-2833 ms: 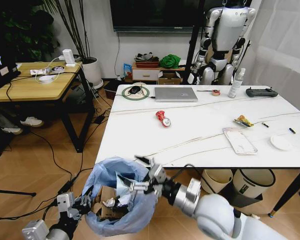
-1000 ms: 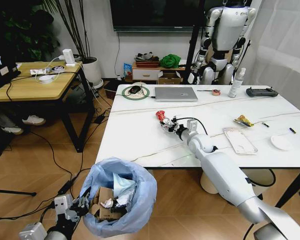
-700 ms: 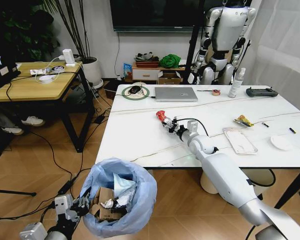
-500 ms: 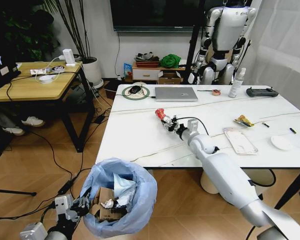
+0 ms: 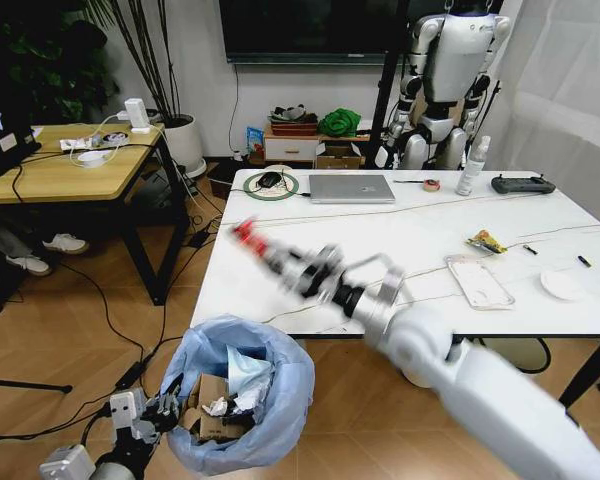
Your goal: Pick up the trash bin and place the trash from the table into it.
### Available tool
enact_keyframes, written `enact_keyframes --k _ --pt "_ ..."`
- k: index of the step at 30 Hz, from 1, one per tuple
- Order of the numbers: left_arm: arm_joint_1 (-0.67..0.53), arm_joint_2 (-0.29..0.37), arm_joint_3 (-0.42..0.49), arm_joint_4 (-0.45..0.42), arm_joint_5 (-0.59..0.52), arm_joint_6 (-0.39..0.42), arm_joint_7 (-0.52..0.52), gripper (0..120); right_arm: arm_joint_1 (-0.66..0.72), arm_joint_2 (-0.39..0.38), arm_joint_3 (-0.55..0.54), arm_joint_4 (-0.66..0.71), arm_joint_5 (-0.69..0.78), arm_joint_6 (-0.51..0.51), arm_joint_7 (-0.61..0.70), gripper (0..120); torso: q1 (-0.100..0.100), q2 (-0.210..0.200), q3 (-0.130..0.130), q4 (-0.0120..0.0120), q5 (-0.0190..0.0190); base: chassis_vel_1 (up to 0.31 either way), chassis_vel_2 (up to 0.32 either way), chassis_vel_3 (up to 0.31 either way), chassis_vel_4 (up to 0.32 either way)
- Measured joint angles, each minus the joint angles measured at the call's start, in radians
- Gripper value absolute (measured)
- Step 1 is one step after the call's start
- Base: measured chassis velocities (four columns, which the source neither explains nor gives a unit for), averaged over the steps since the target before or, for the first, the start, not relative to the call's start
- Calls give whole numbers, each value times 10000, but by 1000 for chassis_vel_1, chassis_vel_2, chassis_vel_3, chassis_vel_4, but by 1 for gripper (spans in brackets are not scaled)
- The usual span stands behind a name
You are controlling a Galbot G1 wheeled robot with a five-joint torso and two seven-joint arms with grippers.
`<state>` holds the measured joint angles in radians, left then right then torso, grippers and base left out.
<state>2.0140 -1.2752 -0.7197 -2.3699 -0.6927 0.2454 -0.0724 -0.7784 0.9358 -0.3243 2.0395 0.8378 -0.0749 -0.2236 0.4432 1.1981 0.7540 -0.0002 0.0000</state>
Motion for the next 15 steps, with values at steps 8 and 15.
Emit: enact_keyframes --k 8,15 --pt "-5 -39 -29 -63 3 0 -1 0 -156 -194 -1041 308 -1238 594 -140 45 1 0 1 0 0 0 0 0 0" --pt "-58 -40 -25 -75 -4 0 -1 0 -440 -547 -936 426 -2010 1052 -141 69 1 0 2 -2 0 0 0 0 0"
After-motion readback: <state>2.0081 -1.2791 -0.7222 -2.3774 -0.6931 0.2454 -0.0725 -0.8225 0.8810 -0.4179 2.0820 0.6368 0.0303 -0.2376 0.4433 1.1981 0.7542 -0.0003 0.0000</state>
